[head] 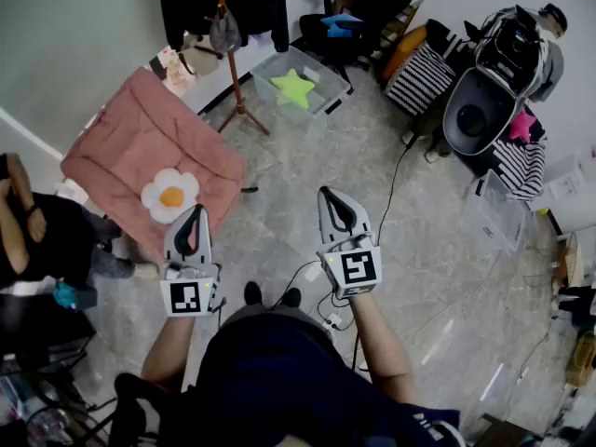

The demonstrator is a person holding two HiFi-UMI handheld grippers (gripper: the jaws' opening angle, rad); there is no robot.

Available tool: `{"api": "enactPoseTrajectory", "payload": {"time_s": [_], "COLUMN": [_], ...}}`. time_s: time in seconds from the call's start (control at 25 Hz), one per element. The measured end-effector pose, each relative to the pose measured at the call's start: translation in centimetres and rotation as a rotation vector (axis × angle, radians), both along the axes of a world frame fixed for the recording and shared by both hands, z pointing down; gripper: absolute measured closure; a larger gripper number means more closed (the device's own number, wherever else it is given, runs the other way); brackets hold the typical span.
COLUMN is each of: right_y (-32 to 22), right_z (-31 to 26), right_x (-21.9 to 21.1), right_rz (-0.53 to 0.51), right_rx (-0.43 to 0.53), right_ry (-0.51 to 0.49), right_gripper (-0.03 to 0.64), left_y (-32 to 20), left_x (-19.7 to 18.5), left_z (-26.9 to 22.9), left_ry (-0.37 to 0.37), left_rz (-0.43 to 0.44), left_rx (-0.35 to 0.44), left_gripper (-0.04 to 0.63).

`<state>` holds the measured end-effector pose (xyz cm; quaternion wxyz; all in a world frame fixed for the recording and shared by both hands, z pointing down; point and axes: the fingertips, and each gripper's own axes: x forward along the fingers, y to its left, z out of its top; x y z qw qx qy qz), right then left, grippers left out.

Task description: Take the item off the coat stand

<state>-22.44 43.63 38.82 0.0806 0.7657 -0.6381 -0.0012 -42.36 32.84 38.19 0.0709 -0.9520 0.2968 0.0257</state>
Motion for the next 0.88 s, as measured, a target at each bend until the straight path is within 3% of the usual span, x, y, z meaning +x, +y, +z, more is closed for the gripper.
{"api": "enactPoseTrajectory", "payload": {"time_s": [0.88], "right_y": [-0.3], "right_z": [1.1], "right_x": [0.0], "right_rz": [0.003], "right_rx": [-0.007], "right_ry": [0.036], "right_gripper": [0.599], "left_y": [-1.6], "left_x": [-0.2], "left_z": [1.2], "left_ry": [-0.003], "left_rz": [-0.033], "left_rx": [-0.034], "left_gripper": [0.568]}}
